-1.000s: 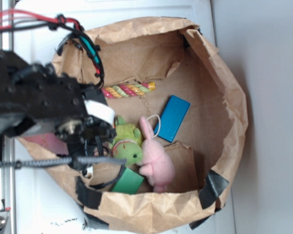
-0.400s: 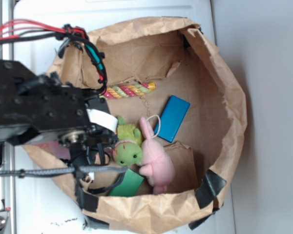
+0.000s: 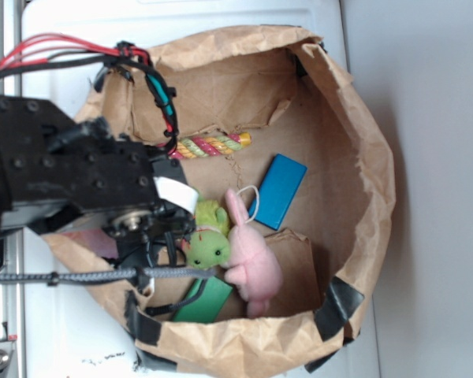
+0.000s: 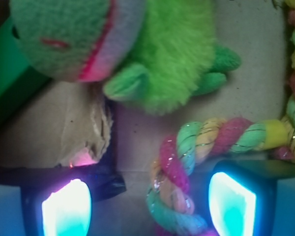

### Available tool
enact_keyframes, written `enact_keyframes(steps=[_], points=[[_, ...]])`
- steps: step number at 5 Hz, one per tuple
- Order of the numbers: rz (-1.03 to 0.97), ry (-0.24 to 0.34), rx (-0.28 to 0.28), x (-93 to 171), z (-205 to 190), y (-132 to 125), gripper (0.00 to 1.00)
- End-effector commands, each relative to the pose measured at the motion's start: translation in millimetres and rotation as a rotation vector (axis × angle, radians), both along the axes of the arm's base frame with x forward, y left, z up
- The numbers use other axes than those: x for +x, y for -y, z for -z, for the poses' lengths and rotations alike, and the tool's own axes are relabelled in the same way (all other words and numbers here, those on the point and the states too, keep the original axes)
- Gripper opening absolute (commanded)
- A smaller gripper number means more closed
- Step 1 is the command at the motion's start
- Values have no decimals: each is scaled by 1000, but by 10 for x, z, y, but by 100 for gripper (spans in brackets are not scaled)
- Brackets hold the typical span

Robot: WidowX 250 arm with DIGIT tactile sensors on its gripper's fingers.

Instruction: Grab the multicolored rope.

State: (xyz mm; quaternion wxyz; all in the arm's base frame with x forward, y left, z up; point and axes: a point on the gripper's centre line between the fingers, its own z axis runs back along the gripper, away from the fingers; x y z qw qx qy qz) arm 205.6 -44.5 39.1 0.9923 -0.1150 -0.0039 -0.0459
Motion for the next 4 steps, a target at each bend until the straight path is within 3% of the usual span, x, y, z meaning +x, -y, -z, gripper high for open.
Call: enact_keyframes(steps=[1,4], points=[[-9,38,4,64,-81,-72,100],[-7,28,27,71,8,-65,100]])
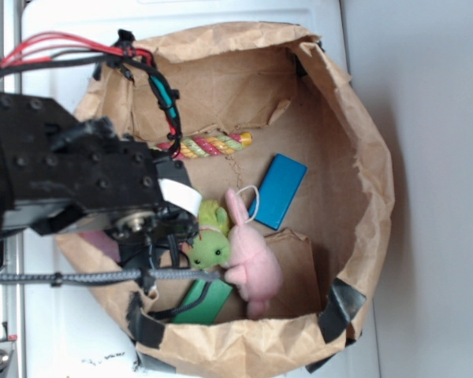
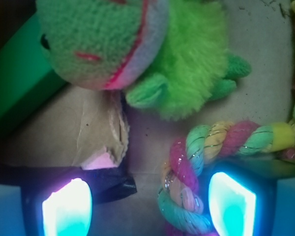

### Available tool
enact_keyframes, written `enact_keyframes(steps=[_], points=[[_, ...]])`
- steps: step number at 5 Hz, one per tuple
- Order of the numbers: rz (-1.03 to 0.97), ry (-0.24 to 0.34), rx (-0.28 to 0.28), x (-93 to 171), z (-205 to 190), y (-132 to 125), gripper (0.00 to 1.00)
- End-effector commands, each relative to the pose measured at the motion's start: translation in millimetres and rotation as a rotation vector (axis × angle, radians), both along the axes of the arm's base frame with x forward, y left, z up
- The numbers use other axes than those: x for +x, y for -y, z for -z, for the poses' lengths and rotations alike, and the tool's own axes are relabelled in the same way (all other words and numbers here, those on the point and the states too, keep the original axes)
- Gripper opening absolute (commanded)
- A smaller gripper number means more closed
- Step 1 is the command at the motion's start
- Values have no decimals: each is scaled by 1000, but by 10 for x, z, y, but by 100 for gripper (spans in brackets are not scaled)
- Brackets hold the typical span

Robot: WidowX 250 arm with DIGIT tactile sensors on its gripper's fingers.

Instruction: Grab the multicolored rope.

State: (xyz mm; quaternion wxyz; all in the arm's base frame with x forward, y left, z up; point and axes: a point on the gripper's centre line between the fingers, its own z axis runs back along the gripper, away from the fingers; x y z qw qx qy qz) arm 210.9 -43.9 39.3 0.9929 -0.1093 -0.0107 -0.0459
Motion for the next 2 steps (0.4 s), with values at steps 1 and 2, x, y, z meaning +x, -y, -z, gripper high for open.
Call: enact_keyframes(steps=[1,2], points=[[11,11,43,6,135,26,100],[26,3,73,-5,250,97,100]])
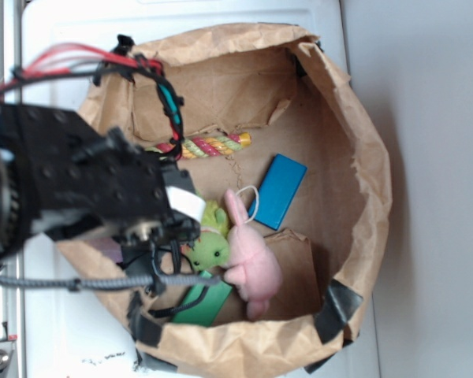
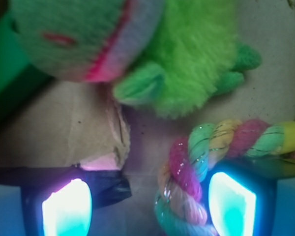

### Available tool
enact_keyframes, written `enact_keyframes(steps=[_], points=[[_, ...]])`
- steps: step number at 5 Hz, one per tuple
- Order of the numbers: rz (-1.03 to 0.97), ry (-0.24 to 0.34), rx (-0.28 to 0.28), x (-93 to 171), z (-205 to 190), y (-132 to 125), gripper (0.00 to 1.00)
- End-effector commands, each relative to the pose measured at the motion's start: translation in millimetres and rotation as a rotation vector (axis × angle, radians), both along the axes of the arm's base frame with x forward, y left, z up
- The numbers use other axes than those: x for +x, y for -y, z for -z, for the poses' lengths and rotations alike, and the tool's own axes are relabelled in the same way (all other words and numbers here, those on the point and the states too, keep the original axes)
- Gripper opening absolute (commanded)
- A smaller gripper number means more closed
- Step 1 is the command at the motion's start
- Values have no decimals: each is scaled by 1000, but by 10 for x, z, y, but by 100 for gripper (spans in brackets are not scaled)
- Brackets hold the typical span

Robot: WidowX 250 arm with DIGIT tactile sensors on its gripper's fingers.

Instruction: Grab the multicolored rope.

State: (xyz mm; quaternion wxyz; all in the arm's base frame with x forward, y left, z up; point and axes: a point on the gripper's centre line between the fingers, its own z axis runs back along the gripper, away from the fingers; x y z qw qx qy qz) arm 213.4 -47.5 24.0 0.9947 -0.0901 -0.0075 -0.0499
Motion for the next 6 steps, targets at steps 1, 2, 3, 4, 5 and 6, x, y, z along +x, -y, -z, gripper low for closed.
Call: enact_keyframes(steps=[1,2,3,4,5,6], points=[[22,5,22,-55,75,65,100],[-3,-8,-2,-63,61,22,0],[-9,14,-9,-60,8,-12,0],[-11,21,-8,-53,-13,-22,0],[-15,22,-11,-53,-21,-33,0],[-20,26,-18,-52,-45,-55,0]])
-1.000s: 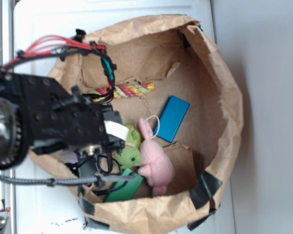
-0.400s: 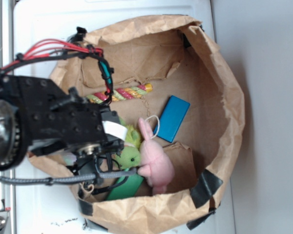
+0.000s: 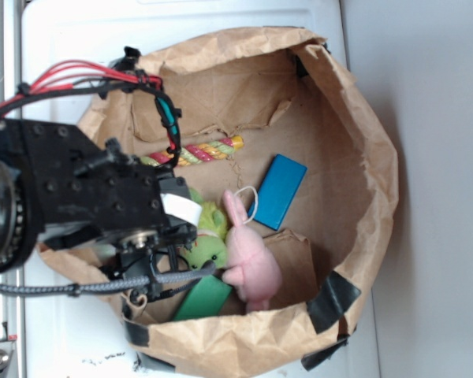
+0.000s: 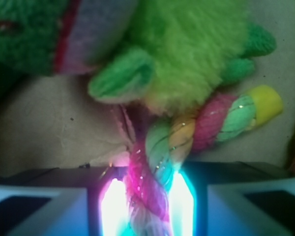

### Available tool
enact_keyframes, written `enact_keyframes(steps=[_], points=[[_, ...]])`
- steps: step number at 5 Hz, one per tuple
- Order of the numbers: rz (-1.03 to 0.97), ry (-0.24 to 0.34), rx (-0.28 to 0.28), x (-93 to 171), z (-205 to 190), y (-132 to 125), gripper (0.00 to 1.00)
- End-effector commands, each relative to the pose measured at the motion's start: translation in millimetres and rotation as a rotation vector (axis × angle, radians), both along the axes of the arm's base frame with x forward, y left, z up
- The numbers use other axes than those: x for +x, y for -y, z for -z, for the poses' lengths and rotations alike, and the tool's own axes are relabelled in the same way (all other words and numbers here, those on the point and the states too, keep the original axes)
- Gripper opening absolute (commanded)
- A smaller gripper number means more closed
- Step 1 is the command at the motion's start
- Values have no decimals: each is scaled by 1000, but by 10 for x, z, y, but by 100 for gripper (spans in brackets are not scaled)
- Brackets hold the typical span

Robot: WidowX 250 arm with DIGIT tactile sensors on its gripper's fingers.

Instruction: Grab the multicolored rope.

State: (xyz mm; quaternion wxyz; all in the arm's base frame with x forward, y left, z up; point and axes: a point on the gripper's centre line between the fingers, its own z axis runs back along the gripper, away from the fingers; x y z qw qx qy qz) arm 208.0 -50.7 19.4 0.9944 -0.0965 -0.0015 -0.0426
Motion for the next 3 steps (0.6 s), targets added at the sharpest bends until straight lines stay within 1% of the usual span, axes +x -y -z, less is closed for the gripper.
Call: enact_keyframes(steps=[1,2,3], points=[[-10,42,-12,7,-108,-110,0],[-17,54,-40,0,-251,-153,0],[-8,47,-60,5,-467,-118,0]])
